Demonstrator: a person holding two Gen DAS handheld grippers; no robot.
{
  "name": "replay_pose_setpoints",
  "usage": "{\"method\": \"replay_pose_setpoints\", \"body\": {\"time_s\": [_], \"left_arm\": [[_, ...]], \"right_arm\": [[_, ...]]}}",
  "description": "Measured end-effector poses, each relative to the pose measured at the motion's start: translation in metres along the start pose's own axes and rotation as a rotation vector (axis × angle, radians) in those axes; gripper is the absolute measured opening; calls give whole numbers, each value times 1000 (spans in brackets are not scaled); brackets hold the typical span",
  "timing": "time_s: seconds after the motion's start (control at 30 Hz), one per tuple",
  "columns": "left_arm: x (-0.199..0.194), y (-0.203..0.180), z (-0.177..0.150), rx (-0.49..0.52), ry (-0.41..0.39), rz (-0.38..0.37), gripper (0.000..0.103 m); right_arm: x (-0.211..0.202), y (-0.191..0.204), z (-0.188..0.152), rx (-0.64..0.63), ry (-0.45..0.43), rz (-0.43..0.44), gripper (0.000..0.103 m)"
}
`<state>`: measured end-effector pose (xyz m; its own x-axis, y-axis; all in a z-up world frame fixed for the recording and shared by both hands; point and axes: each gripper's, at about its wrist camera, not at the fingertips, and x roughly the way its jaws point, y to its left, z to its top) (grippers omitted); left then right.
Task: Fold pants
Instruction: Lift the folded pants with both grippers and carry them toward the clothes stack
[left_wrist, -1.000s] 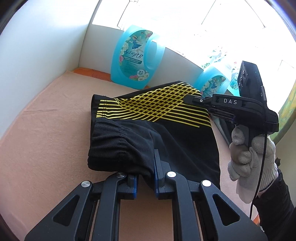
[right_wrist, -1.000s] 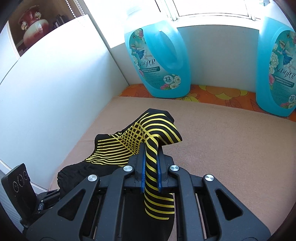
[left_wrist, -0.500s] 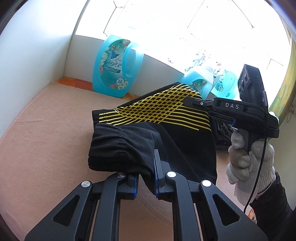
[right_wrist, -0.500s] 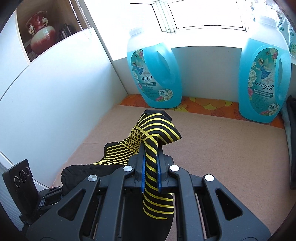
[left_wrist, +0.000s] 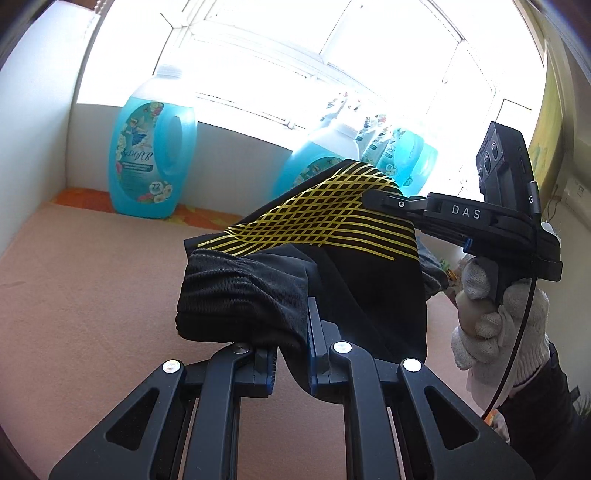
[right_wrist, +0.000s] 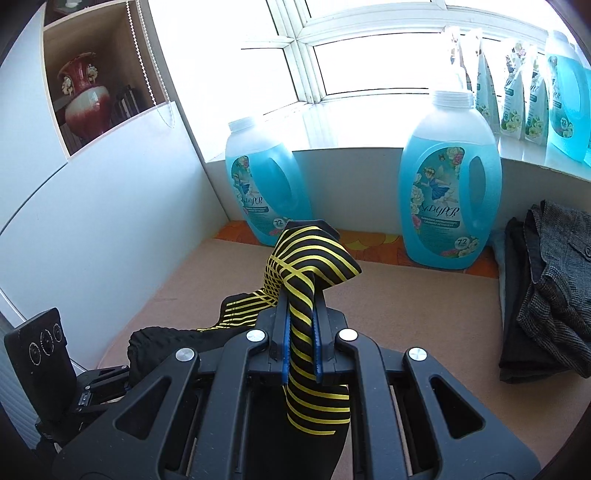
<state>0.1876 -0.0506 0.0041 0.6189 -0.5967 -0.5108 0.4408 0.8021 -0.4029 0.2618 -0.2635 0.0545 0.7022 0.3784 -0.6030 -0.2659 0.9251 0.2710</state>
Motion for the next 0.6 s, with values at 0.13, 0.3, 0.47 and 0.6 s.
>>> {"method": "replay_pose_setpoints", "body": {"time_s": [0.13, 0.3, 0.47, 0.6], "left_arm": [[15, -31, 8, 27, -6, -35, 11], [40, -71, 24, 67, -7, -86, 11], [65, -117, 48, 120, -31, -133, 11], [90, -153, 67, 175, -52, -160, 11]], "right_arm": [[-28, -30, 4, 14, -38, -31, 10], [-62, -70, 15, 16, -78, -82, 10], [-96, -109, 37, 5, -128, -144, 10], [-115, -149, 59, 15, -157, -189, 10]]}}
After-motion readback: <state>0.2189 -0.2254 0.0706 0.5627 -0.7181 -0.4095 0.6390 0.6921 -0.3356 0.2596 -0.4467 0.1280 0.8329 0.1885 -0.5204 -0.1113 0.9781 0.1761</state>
